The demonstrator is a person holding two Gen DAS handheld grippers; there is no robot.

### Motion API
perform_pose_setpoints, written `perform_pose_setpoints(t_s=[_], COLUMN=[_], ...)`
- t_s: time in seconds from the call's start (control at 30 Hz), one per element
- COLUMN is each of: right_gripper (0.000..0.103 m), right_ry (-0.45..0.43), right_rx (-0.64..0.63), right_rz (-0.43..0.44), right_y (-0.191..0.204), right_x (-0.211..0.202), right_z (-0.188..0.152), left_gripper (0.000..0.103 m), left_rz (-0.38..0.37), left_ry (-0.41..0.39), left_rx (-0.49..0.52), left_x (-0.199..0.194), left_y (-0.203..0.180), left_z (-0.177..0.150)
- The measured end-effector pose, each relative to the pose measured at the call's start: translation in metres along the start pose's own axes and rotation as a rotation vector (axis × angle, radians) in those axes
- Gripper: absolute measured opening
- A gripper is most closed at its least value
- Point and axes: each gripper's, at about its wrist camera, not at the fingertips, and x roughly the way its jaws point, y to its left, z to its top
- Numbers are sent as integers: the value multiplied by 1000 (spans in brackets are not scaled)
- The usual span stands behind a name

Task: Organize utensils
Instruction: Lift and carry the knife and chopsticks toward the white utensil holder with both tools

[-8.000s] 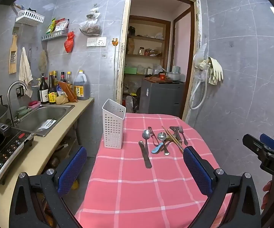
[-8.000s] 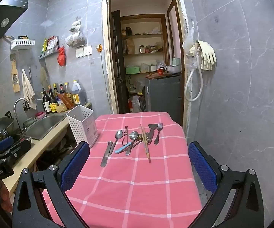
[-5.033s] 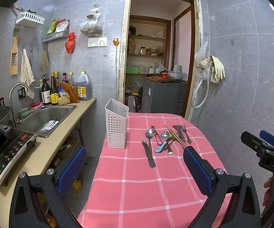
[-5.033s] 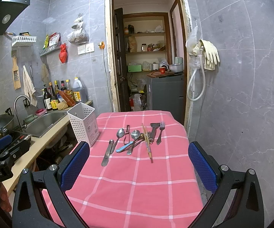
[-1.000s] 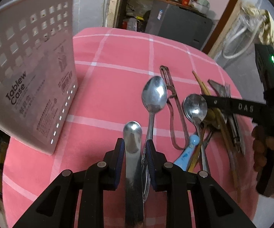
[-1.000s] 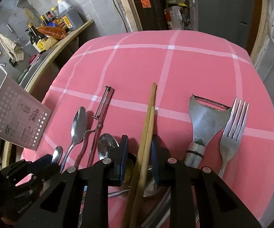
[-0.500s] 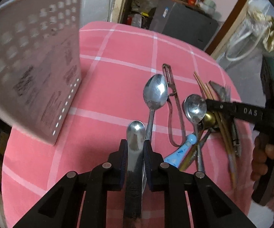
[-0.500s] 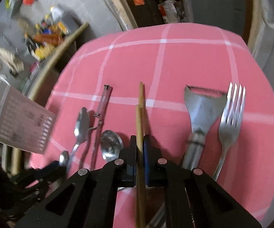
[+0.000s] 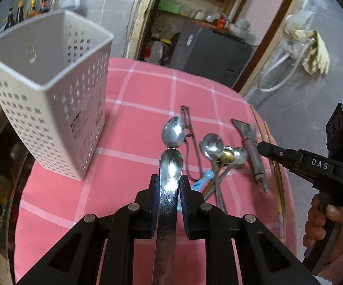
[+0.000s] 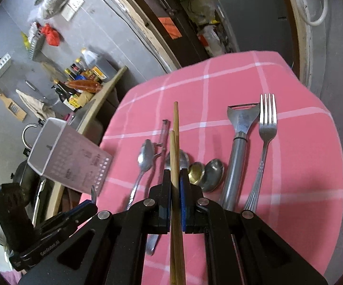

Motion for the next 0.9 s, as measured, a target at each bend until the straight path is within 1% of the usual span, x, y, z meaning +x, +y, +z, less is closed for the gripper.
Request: perform_pose_setpoints(t_s=[0.1, 0.27, 0.4, 0.43, 0.47, 0.57, 0.63, 0.73, 0.8, 0.9], right_gripper=[6, 6, 6, 6, 6, 6, 6, 6, 6, 6], right_ry=[-37, -67, -97, -104, -112, -135, -139, -136, -128, -116], right_rx=[-5, -33, -53, -58, -65, -87, -95, -100, -99, -91], right_rz=[9, 7, 7, 9, 11, 16, 16, 14, 12, 7], right_y=[4, 14, 21, 21, 23, 31, 35, 41, 41, 39], right_x=[-16, -29, -43, -45, -48, -55, -56, -55, -54, -52], right_z=[-3, -9, -16, -16, -17, -15, -15, -14, -15, -21], left_gripper=[16, 16, 16, 11, 2, 1, 1, 1, 1, 1], left_rz=[-16, -49, -66, -68, -70, -82, -89, -96, -116, -101], left_ry=[-26, -45, -74, -82, -88, -113, -113, -73, -3, 40], left_rx=[28, 70, 107, 113, 120, 132, 135, 125, 85, 23], left_x=[-11, -25, -44, -48, -50, -60, -61, -53, -41, -34], left_y=[-3, -7, -8, -8, -9, -12, -12, -7, 2, 24], left_z=[-2, -3, -7, -7, -7, -5, -1, 0, -3, -15])
